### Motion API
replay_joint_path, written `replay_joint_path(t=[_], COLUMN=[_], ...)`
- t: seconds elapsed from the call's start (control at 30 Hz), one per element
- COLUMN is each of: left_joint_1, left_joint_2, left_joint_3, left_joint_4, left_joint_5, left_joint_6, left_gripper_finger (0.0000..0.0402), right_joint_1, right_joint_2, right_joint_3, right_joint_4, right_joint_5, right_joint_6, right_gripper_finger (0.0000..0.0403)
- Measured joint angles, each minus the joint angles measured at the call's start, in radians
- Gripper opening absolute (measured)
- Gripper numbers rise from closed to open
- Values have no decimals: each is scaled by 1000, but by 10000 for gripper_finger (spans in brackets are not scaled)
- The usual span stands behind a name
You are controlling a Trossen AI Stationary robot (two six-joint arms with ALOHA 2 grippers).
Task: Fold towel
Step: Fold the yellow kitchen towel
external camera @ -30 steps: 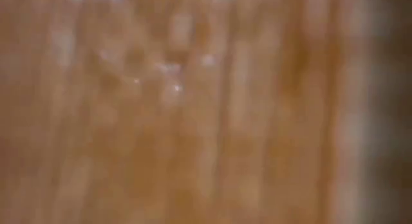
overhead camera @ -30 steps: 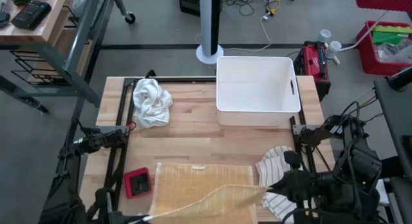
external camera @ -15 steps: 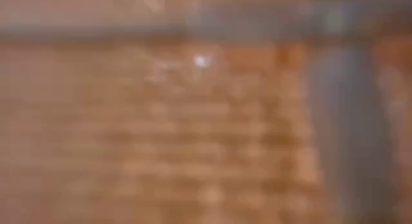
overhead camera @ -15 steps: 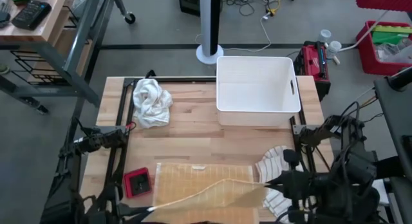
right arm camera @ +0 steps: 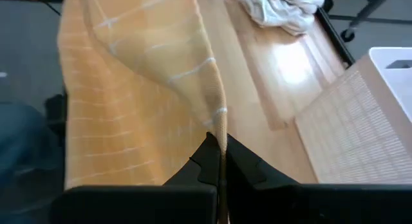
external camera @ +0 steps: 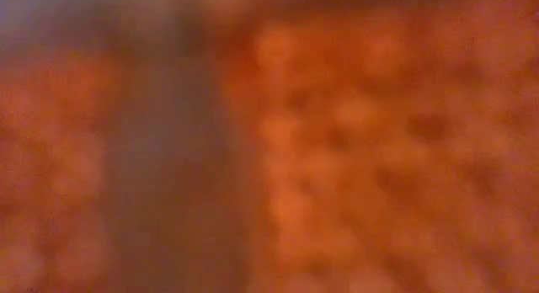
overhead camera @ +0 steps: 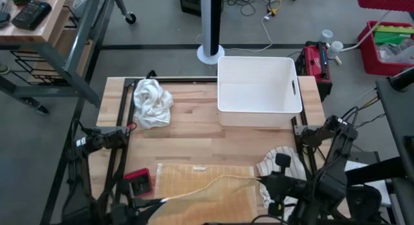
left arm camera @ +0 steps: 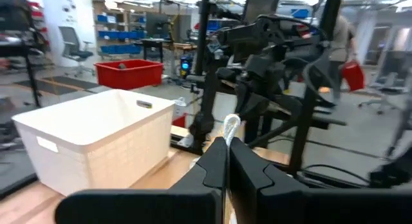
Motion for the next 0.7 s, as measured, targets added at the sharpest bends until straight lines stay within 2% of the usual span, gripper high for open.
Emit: replay_joint_path(t=[0.1, 0.23, 0.5, 0.7], left_joint_1=[23, 21, -83, -130], left_joint_2=[-27, -55, -56, -50], left_joint_3=[-29, -42, -28, -38], left_joint_4=[1, 41, 315, 423], left_joint_5=[18, 52, 84, 89], left_joint_6=[-2, -14, 175, 192], left_gripper_finger=[0, 0, 0, 0], right_joint_1=[-6, 12, 70, 90], right_joint_2=[-15, -41, -79, -58], right_joint_3=[19, 72, 174, 161], right_joint_4=[8, 128, 342, 423], right_joint_5=[-58, -179, -233, -289], right_joint_6=[-16, -77, -208, -180], right_gripper_finger=[0, 0, 0, 0])
